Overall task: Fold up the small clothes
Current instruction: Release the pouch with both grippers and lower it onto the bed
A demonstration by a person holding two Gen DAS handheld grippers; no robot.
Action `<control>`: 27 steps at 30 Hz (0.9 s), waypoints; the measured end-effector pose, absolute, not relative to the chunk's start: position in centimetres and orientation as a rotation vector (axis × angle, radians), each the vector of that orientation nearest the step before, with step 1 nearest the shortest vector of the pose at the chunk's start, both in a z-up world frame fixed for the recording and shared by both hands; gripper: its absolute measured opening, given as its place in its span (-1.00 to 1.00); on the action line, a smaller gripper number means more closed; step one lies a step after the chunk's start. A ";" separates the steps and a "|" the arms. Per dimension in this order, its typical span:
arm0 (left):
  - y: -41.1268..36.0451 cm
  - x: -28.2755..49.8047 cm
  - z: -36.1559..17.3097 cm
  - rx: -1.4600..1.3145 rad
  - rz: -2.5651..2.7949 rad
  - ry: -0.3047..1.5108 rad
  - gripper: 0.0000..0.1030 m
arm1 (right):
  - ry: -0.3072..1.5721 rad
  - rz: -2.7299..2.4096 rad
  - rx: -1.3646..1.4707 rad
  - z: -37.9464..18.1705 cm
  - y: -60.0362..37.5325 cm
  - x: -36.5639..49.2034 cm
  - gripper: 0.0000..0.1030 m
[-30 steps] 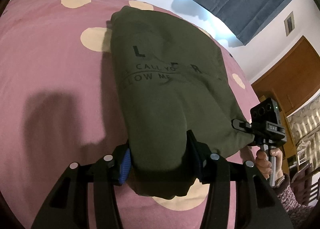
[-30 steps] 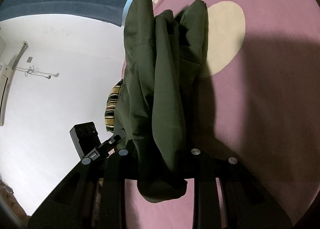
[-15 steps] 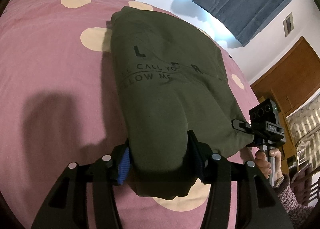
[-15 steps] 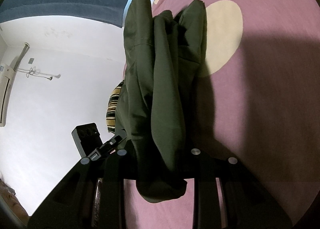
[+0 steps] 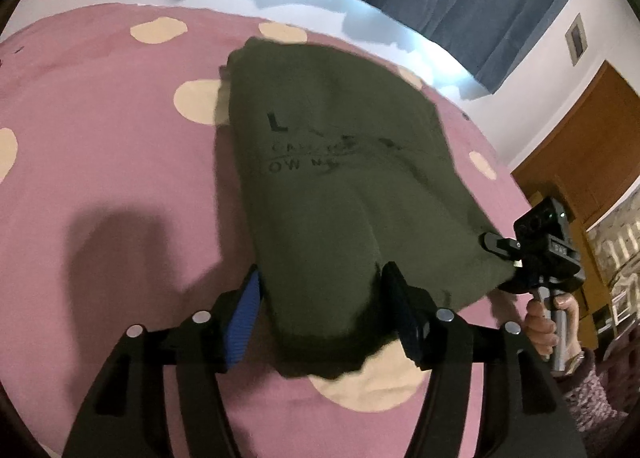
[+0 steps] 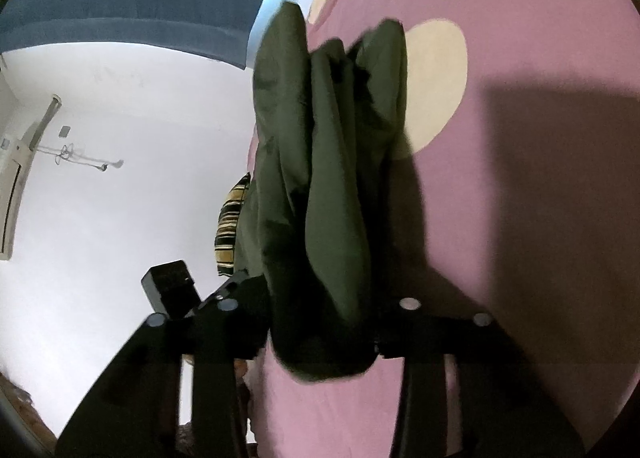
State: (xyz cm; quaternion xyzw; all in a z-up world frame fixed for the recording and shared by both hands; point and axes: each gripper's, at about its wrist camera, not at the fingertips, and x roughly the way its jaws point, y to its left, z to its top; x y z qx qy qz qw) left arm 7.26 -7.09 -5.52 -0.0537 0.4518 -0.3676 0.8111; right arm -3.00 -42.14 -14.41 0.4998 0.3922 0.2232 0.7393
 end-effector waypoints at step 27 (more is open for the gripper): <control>-13.6 24.7 -8.6 -0.096 -0.726 1.068 0.38 | 0.944 0.421 1.052 -15.8 -45.6 14.7 -0.54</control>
